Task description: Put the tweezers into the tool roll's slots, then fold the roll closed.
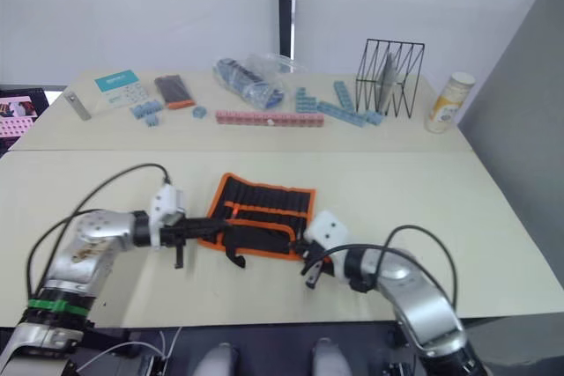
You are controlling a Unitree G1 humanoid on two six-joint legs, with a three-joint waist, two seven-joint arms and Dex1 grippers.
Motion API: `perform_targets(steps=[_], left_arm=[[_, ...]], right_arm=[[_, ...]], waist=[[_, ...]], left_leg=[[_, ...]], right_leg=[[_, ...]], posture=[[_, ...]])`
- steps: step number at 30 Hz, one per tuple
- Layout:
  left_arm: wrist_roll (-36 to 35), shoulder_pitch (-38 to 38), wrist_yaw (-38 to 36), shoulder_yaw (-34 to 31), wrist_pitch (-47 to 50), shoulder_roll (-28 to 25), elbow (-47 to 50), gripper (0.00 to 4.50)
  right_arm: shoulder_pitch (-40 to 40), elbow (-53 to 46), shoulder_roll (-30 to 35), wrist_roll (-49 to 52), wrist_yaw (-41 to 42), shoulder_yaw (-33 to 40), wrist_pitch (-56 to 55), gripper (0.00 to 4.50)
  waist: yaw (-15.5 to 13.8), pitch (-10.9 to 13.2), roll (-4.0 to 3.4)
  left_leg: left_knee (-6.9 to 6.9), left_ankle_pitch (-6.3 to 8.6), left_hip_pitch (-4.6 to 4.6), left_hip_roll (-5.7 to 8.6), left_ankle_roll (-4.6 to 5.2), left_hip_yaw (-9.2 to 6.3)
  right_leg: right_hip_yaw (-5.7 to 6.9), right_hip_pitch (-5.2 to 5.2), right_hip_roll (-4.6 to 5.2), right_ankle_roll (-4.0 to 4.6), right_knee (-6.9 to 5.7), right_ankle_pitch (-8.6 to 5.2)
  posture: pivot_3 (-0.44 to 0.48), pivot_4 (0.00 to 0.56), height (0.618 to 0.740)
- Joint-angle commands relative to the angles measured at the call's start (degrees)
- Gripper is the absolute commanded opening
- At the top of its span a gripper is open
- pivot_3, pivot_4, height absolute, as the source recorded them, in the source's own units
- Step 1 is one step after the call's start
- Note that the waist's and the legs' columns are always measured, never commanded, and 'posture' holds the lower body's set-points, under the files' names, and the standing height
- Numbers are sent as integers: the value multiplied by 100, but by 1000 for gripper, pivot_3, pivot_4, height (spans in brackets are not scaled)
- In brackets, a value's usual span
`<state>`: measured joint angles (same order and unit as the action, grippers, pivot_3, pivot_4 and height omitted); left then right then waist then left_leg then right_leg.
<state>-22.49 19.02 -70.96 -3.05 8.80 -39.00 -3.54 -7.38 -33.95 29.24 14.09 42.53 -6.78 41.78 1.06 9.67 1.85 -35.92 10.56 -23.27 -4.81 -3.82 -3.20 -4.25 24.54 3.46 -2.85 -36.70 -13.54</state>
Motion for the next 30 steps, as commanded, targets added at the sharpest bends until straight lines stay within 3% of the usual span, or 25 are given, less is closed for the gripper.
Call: perform_targets(steps=[1,6,8,20,30], left_arm=[[-119,-569,263,-542,133,-341,593,0],[-547,-1193,138,-1113,349,-652,826,0],[-830,-1304,0,-1278,500,-720,868,551],[-1246,-1324,-615,-1495,525,-1003,843,4463],[-1118,-1331,-422,-1458,396,-894,887,4463]], right_arm=[[180,-438,154,429,-187,545,693,919],[88,-140,161,470,-587,656,1283,2542],[8,-49,29,635,-647,678,1503,3220],[-932,1190,-1079,1367,-1260,924,2575,3278],[-1297,1816,-1719,2100,-1516,1695,3054,3278]], waist=[[15,0,0],[58,8,10],[38,10,14],[105,10,12],[160,10,12]], left_leg=[[2,0,6,-1,0,1],[3,1,11,-3,-2,3],[2,1,6,-5,-1,3],[6,0,-10,-5,-1,7],[14,0,-9,-6,0,6]], right_leg=[[0,-2,1,8,0,-5],[0,3,1,18,0,-11],[1,6,1,23,2,-14],[-1,25,1,24,-3,-14],[-1,30,-2,24,-12,-14]], posture=[[0,150,721],[0,150,721],[0,150,721],[0,150,721],[0,150,721]])
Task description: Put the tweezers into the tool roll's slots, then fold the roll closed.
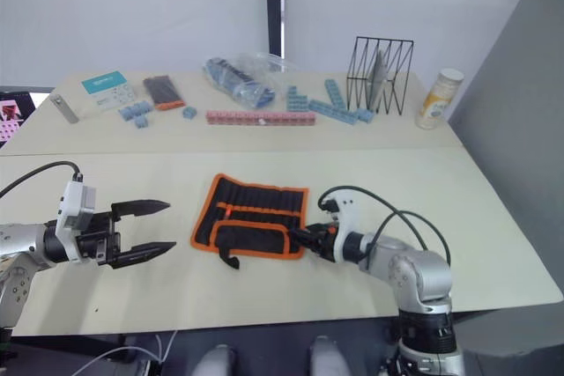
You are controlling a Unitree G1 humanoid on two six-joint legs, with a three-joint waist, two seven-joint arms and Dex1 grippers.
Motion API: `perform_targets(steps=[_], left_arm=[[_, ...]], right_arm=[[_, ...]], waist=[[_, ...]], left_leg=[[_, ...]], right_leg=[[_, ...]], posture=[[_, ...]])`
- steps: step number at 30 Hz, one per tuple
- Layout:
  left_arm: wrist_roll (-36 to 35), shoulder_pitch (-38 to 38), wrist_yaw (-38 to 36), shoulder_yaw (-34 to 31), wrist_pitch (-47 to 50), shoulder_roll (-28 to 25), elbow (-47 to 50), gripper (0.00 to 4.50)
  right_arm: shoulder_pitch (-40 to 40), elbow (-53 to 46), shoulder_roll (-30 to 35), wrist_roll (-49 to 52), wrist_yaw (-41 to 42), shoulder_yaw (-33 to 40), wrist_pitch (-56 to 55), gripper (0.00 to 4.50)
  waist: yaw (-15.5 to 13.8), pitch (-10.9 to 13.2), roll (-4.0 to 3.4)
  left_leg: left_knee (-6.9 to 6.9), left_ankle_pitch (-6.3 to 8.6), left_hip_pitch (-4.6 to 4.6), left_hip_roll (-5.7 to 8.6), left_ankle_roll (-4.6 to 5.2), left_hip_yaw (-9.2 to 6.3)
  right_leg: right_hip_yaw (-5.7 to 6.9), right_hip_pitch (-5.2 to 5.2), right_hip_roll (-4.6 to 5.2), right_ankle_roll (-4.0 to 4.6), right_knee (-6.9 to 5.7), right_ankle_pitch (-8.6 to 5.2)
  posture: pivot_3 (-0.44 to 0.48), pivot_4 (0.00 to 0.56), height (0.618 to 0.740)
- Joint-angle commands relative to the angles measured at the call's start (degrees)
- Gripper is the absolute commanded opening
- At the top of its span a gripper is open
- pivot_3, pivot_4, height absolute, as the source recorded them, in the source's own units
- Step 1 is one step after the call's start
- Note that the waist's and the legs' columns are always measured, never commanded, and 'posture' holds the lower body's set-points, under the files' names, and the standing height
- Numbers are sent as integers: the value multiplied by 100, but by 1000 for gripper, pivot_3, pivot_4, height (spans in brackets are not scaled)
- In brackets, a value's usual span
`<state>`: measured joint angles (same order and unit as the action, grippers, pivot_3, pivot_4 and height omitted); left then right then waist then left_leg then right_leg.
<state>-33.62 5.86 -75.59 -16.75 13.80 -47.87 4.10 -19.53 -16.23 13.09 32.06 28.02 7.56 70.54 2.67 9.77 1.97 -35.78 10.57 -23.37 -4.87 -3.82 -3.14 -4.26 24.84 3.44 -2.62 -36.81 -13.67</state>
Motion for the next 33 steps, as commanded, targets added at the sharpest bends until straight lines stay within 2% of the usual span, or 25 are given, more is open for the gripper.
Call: perform_targets(steps=[1,6,7,8,15,26,30,33], left_arm=[[6,-15,59,-80,-121,-4,111,4463],[27,9,106,-67,-176,1,51,4463],[49,25,120,-51,-202,6,27,4500],[67,45,135,-28,-218,14,6,4500],[132,99,223,54,-245,112,-2,4500],[218,116,272,132,-304,193,-1,4500],[260,104,272,172,-363,200,-31,4500],[286,93,286,201,-396,207,-33,4500]], right_arm=[[-99,79,-142,370,-86,312,208,3278],[-178,227,-259,570,-212,497,273,3278],[-196,254,-279,605,-239,551,280,2756],[-207,282,-274,612,-268,571,262,2547],[-199,338,-265,737,-381,659,200,92],[-431,163,-337,1330,-687,1248,424,35],[-875,-26,-625,1754,-1206,1583,774,35],[-1083,-201,-1015,1860,-1664,1536,969,35]], waist=[[-2,0,0],[2,0,-1],[1,0,-1],[0,1,-1],[-4,1,-2],[-5,1,-2],[8,3,-5],[7,3,-5]], left_leg=[[0,0,0,0,0,0],[1,0,-2,0,0,0],[2,0,-2,0,0,0],[2,0,-3,0,0,0],[2,0,-25,1,0,-2],[2,0,-29,1,1,-2],[1,-1,-32,1,1,-2],[3,-1,-31,-1,1,-6]], right_leg=[[0,1,0,0,0,0],[0,4,0,0,0,0],[0,5,0,0,-1,0],[0,7,0,0,-2,0],[0,21,-1,-2,-3,1],[-1,23,-1,-3,-3,2],[-1,28,-2,-4,-7,3],[-1,31,-5,-7,-17,5]], posture=[[0,150,721],[0,150,721],[0,150,721],[0,150,721],[0,150,721],[0,150,721],[0,150,721],[0,150,721]])
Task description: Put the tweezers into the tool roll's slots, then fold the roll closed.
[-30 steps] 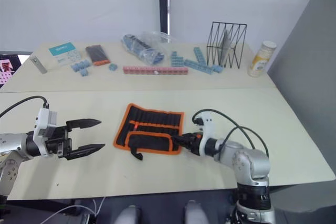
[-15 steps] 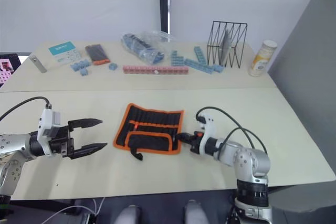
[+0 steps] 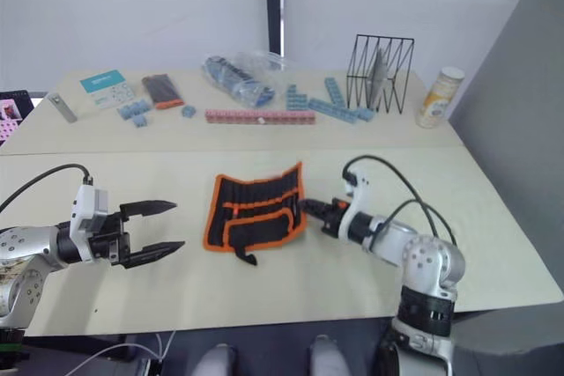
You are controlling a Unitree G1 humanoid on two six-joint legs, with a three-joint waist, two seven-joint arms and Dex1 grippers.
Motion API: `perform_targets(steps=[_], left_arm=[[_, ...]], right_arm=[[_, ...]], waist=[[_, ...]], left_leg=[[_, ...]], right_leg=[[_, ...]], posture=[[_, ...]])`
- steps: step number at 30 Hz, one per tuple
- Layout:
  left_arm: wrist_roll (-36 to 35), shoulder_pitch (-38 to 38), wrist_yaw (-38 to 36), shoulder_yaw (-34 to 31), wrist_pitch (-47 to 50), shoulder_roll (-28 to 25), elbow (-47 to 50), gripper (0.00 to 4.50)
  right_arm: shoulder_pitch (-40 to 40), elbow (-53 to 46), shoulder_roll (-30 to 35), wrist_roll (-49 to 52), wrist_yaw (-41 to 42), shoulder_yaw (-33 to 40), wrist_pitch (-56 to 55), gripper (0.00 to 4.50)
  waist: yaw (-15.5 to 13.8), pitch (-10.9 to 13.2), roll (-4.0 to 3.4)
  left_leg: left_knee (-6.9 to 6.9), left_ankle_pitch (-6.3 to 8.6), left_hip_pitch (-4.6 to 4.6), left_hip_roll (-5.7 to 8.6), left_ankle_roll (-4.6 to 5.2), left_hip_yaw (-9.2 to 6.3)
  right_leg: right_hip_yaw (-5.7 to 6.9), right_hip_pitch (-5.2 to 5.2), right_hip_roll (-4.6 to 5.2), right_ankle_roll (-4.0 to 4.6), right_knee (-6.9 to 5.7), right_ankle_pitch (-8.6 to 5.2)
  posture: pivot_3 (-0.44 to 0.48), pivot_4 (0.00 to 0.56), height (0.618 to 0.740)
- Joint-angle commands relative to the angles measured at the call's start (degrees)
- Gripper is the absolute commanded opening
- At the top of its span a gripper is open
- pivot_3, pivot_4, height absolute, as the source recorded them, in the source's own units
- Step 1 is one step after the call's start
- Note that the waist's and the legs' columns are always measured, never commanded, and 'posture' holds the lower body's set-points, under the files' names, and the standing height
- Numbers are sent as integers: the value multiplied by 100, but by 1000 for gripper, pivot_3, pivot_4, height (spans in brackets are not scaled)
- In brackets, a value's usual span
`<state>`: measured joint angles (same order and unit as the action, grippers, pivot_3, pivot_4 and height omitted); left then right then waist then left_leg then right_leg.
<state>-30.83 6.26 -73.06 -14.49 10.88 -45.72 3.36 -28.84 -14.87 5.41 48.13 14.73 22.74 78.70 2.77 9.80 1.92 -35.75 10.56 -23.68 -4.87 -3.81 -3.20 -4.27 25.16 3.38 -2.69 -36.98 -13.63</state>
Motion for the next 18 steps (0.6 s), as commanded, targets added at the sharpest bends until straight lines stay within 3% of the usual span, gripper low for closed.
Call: perform_targets(steps=[1,9,18], left_arm=[[21,54,36,-16,-115,-9,36,4500],[92,110,55,45,-180,-29,-53,4500],[207,212,78,162,-282,57,-212,4500]], right_arm=[[-183,-377,-374,203,-483,-83,185,35],[-159,-112,-1209,-635,-1402,-1153,-194,35],[-73,1293,-1157,-1721,-1183,-2362,-1417,35]], waist=[[-3,0,0],[5,2,-4],[22,1,-4]], left_leg=[[2,0,0,0,0,-2],[4,0,-7,0,0,-4],[3,0,-5,-1,0,-4]], right_leg=[[0,1,-1,-7,-1,4],[1,7,-1,-8,-1,4],[2,6,-1,-11,-2,5]], posture=[[0,150,721],[0,150,721],[0,150,721]])
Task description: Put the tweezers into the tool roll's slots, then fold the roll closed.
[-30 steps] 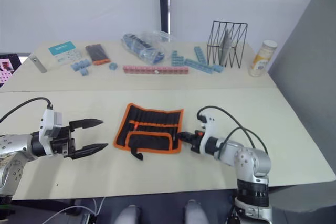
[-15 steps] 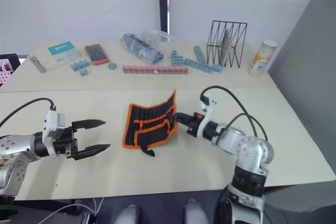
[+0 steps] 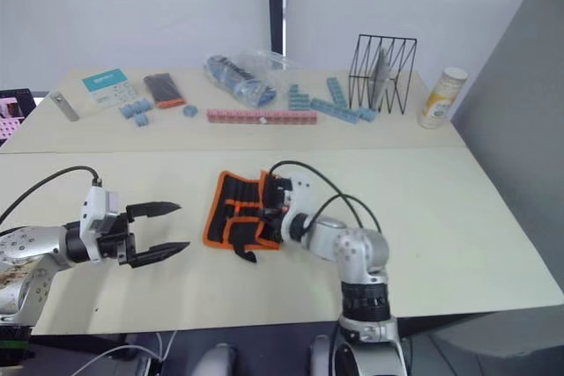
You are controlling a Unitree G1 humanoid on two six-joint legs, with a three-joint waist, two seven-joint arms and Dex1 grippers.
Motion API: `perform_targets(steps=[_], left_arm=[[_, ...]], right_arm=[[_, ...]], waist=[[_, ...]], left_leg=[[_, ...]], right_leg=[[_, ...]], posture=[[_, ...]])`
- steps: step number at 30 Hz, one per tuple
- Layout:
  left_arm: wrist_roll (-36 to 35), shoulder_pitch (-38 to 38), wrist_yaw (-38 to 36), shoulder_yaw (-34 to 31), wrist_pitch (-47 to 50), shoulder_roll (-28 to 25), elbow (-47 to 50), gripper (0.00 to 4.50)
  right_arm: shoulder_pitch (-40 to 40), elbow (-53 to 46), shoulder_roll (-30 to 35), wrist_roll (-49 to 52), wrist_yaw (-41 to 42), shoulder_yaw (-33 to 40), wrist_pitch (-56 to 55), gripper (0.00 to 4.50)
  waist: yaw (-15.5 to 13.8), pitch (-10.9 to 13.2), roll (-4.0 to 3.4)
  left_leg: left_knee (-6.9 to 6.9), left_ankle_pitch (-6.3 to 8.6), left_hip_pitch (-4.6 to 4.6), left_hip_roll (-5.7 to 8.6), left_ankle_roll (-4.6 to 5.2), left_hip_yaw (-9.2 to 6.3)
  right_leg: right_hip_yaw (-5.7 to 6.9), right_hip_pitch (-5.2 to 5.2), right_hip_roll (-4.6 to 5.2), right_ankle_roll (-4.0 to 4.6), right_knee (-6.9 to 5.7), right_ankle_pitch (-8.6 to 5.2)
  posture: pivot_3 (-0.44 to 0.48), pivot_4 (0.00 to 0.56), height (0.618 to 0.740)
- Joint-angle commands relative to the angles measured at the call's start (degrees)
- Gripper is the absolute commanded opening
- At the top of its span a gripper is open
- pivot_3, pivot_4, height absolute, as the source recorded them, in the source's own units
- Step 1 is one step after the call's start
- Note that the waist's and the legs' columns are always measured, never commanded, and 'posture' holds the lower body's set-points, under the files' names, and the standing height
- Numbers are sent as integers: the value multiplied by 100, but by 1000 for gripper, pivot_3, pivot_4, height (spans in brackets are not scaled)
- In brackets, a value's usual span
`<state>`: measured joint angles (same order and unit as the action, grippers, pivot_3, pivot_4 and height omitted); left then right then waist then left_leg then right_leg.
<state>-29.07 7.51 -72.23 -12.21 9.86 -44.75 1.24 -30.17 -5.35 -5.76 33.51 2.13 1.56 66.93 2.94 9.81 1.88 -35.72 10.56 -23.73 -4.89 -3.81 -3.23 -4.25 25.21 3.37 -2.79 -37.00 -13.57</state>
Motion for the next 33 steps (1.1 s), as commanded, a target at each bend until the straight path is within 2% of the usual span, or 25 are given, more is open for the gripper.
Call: perform_targets(steps=[1,5,10,14,19,22,26,27,31,33], left_arm=[[32,77,-15,-77,-200,-45,-18,4500],[5,9,-54,-134,-267,-93,-62,4500],[-3,-80,-84,-182,-327,-137,-93,4500],[-10,-129,-72,-194,-340,-159,-81,4500],[0,-156,-62,-203,-350,-181,-88,4500],[11,-154,-50,-198,-360,-182,-100,4500],[-48,-118,30,-155,-175,-156,-105,4500],[-114,-118,84,-132,34,-157,-93,4500],[-440,-27,508,-138,930,-12,-41,4500],[-492,-51,690,-119,1243,24,61,4500]], right_arm=[[96,489,-19,-332,130,-333,-311,35],[244,790,13,-447,264,-496,-416,35],[147,601,-44,-229,432,-295,-377,1559],[-145,60,58,218,660,22,-312,2964],[-493,-795,577,972,1231,501,-135,2964],[-537,-928,942,1144,1621,565,-263,2964],[-395,-694,1585,459,2325,-87,-1190,1812],[-313,-578,1706,213,2542,-340,-1540,1367],[52,235,2001,-702,3402,-1124,-3107,78],[129,602,2090,-1065,3678,-1328,-3748,8]], waist=[[11,-1,-1],[101,-3,1],[106,-5,-1],[94,-4,-2],[75,-1,-4],[85,-1,-3],[94,-2,-3],[99,-2,-3],[101,-2,-1],[100,-2,0]], left_leg=[[0,0,2,0,0,0],[0,0,33,-2,0,2],[0,0,55,-4,0,2],[-2,0,49,-3,0,2],[-6,-2,5,-2,3,1],[4,-1,-2,-2,5,0],[37,1,3,-1,8,1],[43,1,4,-1,8,1],[60,1,15,0,8,2],[61,1,15,1,8,2]], right_leg=[[0,-1,0,0,0,0],[-1,-22,0,17,-2,-8],[-1,-40,0,23,-3,-11],[-1,-38,0,23,-2,-11],[-1,-6,0,17,-2,-7],[0,1,0,-18,-2,6],[1,8,0,-16,2,-5],[1,10,0,-13,2,-7],[1,8,0,-18,2,-17],[1,8,0,-18,2,-17]], posture=[[0,150,721],[0,150,721],[0,150,721],[0,150,721],[0,150,721],[0,150,721],[0,150,721],[0,150,721],[0,150,721],[0,150,721]])
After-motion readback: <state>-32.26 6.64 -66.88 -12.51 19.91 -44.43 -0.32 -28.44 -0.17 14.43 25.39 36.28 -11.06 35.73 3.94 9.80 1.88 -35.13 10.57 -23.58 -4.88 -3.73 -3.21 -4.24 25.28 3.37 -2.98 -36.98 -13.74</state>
